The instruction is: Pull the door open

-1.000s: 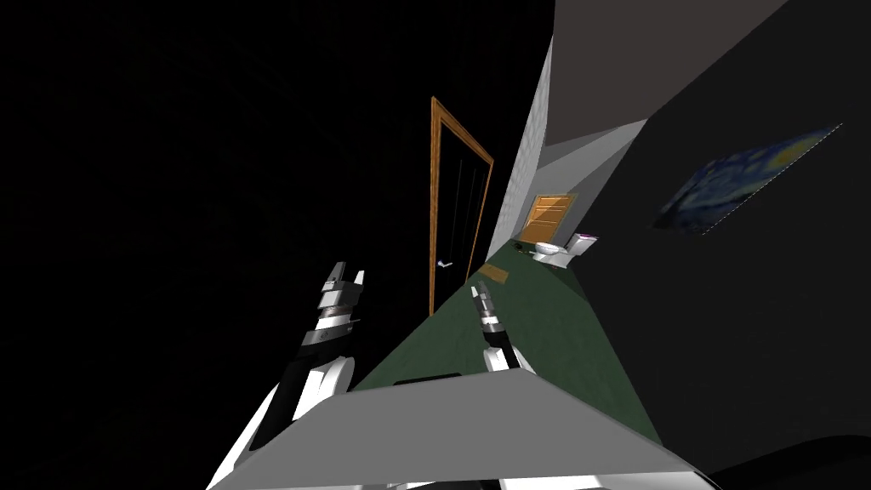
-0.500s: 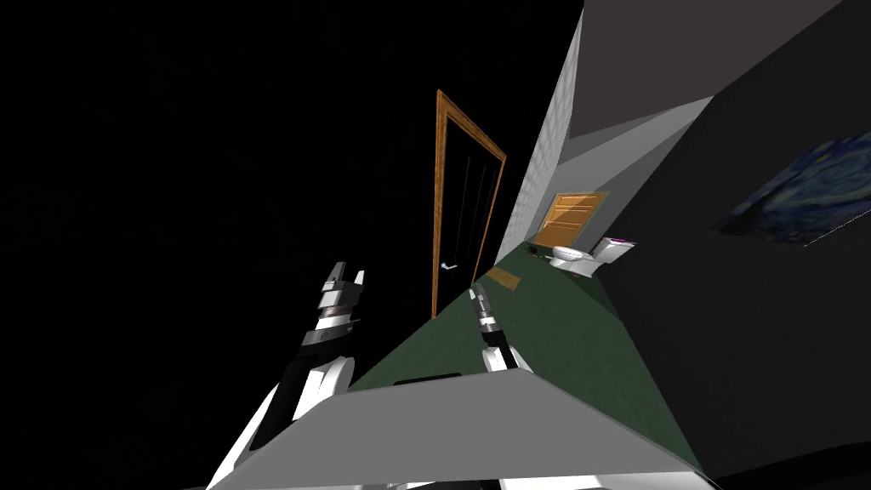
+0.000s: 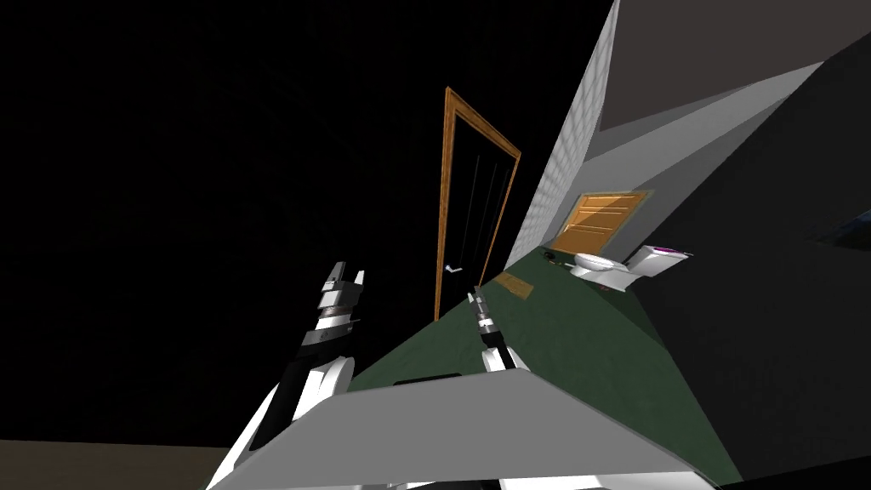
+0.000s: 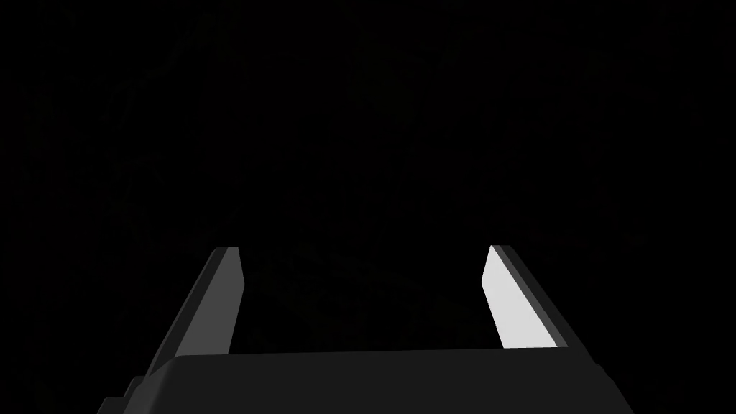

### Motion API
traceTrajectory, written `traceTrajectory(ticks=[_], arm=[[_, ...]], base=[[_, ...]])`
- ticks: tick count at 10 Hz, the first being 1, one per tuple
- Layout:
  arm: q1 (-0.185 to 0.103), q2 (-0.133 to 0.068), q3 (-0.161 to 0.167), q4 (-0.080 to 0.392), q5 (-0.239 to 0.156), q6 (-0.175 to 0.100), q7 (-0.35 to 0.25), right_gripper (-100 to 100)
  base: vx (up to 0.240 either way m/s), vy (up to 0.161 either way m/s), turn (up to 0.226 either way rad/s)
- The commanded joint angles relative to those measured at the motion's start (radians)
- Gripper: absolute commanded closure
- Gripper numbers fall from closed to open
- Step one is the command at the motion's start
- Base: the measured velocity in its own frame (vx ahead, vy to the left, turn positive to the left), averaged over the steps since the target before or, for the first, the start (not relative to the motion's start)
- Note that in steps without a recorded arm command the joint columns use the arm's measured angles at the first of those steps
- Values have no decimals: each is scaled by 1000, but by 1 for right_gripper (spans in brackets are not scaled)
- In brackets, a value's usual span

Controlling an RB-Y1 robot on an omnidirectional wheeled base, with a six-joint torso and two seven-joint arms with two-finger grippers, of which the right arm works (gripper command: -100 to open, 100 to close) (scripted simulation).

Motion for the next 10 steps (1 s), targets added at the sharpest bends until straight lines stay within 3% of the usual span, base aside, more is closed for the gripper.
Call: traceTrajectory(ticks=[1, 6, 7, 10], arm=[[-16, -6, 6, 50, -5, -10, -15, -100], [-64, -23, 17, 171, -18, -33, -52, -100], [-64, -23, 17, 178, -18, -33, -52, -100], [-98, -35, 26, 267, -27, -50, -77, -100]], base=[[43, -115, 166], [40, -78, 159], [20, -78, 81], [22, -79, 172]])
